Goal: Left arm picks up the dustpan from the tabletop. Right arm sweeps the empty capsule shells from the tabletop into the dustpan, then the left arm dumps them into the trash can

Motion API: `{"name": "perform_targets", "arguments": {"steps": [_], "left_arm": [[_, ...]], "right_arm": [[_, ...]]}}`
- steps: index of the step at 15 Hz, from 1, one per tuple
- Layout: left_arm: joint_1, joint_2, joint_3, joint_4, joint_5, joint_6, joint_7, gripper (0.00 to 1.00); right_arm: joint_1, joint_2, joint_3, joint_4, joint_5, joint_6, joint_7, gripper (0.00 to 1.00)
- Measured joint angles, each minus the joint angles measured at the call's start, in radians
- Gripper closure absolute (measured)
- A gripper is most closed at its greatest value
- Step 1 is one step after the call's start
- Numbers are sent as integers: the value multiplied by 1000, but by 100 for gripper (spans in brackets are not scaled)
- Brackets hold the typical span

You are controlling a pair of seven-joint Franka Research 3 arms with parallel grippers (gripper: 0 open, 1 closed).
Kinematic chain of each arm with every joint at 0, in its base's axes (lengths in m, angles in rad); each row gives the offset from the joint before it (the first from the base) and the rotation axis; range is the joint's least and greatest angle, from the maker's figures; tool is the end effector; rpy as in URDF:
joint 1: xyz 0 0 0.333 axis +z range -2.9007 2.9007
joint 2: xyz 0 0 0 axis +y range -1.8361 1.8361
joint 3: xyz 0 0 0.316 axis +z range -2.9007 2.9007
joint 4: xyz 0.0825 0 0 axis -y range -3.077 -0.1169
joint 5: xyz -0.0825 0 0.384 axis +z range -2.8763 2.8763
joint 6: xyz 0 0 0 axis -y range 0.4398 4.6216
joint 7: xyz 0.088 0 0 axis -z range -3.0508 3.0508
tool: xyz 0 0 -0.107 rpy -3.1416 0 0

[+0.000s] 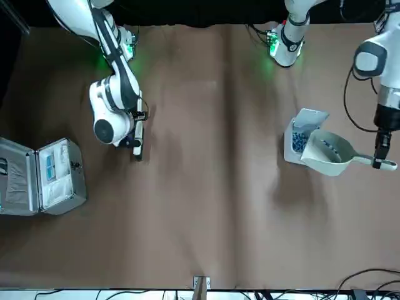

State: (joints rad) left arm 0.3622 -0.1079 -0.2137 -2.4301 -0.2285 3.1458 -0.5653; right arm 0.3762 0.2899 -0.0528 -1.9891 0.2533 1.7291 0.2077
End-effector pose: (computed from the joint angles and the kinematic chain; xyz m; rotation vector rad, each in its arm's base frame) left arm 0.5135 0.0952 0.4435 2.3979 1.2090 1.1189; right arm 0.5004 0.1926 0.2900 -2.9459 -0.0042 0.8850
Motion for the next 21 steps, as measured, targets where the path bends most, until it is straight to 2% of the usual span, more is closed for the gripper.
{"name": "perform_targets", "arguments": {"steps": [5,9,11,12,14,16,21], "left_arm": [[0,-59,-72,-125,0,199,80,67],[1,-127,-107,-199,0,276,152,67],[2,-142,-109,-225,0,319,187,67],[3,-145,-109,-232,0,331,197,67],[3,-146,-109,-243,0,349,207,67],[4,-146,-109,-247,0,352,209,67],[15,-137,-109,-241,0,320,209,67]], "right_arm": [[-130,-5,-9,282,-68,-185,-24,20],[-222,-6,-11,438,-116,-211,-125,19],[-261,-6,-11,516,-119,-225,-143,12],[-272,-6,-11,556,-126,-228,-146,12],[-273,-6,-9,623,-179,-230,-148,1],[-268,-6,0,678,-238,-228,-147,1],[-265,-6,4,769,-256,-231,-147,1]]}}
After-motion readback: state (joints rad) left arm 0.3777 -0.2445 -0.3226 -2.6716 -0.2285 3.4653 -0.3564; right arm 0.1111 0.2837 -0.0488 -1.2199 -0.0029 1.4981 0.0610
